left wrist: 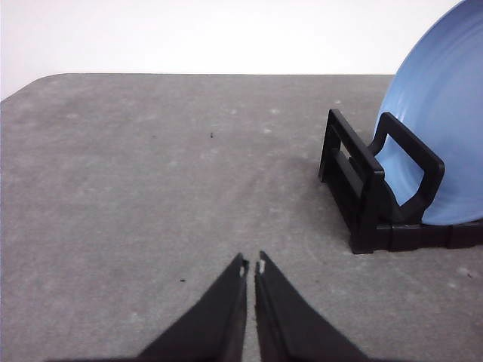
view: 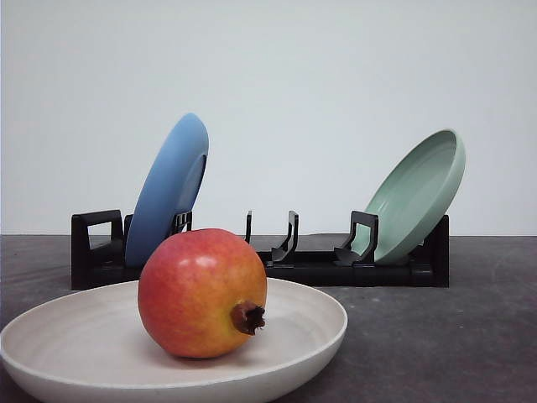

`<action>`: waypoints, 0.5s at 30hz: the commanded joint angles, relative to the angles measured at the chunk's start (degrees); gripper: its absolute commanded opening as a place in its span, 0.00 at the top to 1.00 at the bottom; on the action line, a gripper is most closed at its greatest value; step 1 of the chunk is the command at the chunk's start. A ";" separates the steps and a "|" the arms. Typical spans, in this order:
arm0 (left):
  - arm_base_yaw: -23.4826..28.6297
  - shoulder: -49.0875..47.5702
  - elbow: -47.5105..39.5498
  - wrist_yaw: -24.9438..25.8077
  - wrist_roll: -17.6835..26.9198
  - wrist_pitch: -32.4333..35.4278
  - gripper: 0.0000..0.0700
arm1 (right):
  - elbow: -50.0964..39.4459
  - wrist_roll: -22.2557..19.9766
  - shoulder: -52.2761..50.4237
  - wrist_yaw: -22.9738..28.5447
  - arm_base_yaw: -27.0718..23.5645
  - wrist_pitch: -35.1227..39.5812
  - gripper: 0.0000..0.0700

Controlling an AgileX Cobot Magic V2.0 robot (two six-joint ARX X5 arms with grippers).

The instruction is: Place pomegranate in white plate

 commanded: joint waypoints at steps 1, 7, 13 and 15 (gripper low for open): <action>0.07 -0.09 -0.57 -0.31 -0.46 -0.24 1.00 | -0.97 -7.41 -0.80 0.80 -3.87 1.28 0.98; 0.07 -0.09 -0.57 -0.31 -0.46 -0.24 1.00 | -13.89 -11.64 -7.16 2.24 -17.55 22.10 0.98; 0.07 -0.09 -0.57 -0.31 -0.46 -0.24 1.00 | -27.97 -11.64 -12.94 2.41 -24.35 33.66 0.98; 0.07 -0.09 -0.57 -0.31 -0.46 -0.24 1.00 | -31.70 -11.66 -14.71 2.45 -25.27 35.14 0.98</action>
